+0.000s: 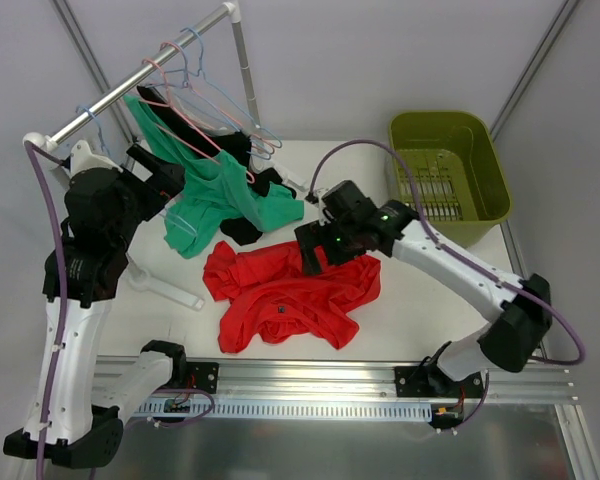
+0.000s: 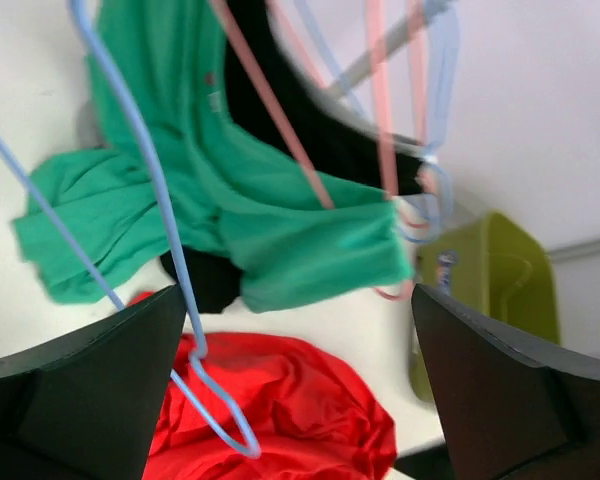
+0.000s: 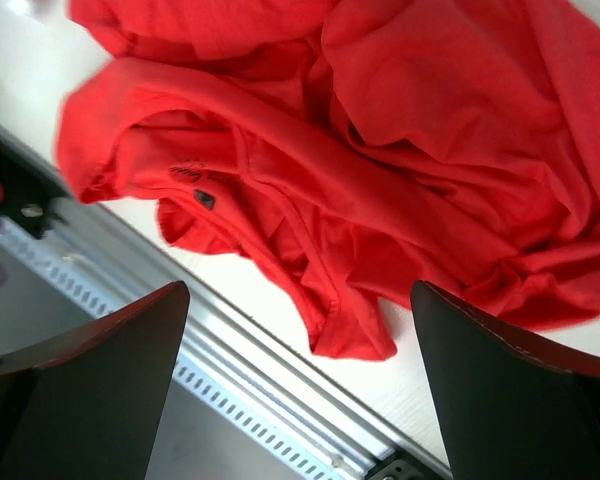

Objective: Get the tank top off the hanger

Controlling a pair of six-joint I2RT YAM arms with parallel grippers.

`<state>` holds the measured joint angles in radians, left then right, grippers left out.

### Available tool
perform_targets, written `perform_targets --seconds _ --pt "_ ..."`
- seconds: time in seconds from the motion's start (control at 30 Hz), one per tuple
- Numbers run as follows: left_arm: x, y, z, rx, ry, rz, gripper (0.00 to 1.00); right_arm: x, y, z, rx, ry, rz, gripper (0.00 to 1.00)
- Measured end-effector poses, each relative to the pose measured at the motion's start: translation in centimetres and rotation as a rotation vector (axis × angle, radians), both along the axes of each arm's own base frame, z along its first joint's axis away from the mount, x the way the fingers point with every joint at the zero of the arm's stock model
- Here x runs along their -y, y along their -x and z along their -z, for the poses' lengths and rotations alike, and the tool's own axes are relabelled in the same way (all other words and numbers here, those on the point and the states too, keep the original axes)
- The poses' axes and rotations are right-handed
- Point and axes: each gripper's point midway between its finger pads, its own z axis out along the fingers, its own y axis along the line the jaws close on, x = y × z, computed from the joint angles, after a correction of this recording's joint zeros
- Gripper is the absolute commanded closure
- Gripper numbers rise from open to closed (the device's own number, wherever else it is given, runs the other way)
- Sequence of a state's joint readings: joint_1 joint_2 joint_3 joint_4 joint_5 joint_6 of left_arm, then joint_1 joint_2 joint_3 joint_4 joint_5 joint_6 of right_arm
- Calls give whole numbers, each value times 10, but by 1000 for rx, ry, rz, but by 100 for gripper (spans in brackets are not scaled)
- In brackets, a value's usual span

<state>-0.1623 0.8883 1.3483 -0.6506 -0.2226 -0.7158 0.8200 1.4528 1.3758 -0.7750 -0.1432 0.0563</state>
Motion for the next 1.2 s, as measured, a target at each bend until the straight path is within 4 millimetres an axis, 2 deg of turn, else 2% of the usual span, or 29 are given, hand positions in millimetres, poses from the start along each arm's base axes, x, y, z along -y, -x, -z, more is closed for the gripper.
perform_targets --seconds 0.13,0.27,0.4,0.53,0.63,0.73,0.77,0.8,0.87,0.93,1.0,1.07,1.13,1.2 --pt "21 16 -37 100 -9 154 1 -18 3 50 -40 130 -75 0" --pt "39 47 -50 170 -4 291 1 -39 10 95 -58 214 -174 1" --pt "56 79 -46 212 -5 425 1 -68 21 110 -5 196 -305 1" --pt "73 93 -39 211 4 547 1 -92 31 121 89 179 -427 1" --pt "80 97 -32 195 5 598 1 -96 19 139 168 244 -427 0" --pt "83 102 -28 183 6 627 1 -87 4 168 194 351 -385 0" --pt "84 103 -28 181 6 634 1 -89 4 170 185 352 -380 2" --pt "84 104 -27 179 7 638 1 -90 -1 168 207 358 -362 7" --pt "85 105 -27 177 8 644 1 -91 0 169 212 356 -346 56" --pt "86 106 -25 171 8 648 1 -97 6 172 199 318 -324 98" --pt "85 106 -24 168 7 648 1 -100 13 171 208 270 -302 100" --pt "85 106 -23 163 8 646 1 -94 18 169 207 225 -266 100" --pt "84 105 -20 157 10 634 1 -77 26 166 191 217 -235 100" --pt "83 105 -13 142 23 621 1 -59 31 153 188 232 -202 100"
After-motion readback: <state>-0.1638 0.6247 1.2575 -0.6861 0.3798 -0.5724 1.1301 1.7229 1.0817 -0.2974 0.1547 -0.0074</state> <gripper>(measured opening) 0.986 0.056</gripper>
